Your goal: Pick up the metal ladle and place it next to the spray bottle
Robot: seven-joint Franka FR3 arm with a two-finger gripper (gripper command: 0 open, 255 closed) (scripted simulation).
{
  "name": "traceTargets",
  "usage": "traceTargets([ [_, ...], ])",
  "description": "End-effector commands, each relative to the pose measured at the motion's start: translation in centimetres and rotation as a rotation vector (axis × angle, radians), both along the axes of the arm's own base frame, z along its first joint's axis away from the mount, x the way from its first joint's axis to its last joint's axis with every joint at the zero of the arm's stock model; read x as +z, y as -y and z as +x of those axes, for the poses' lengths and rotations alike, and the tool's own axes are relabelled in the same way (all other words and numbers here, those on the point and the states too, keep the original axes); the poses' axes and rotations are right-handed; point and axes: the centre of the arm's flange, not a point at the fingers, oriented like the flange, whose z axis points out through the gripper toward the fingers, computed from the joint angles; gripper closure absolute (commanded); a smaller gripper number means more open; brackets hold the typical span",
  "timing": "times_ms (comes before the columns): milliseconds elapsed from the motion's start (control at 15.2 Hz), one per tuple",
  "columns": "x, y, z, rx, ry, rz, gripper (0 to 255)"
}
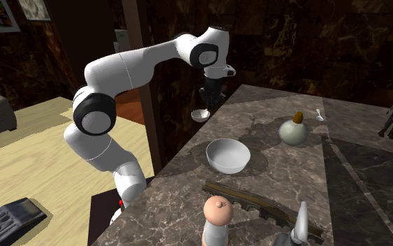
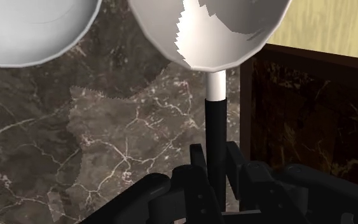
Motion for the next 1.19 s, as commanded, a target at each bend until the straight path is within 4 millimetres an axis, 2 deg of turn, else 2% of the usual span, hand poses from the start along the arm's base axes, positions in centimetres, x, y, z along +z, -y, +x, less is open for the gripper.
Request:
traceTargets([
  [0, 1.2, -0.1, 0.1, 0.0, 0.0, 0.0, 255],
  [1122, 10.1, -0.1, 0.1, 0.0, 0.0, 0.0, 255],
])
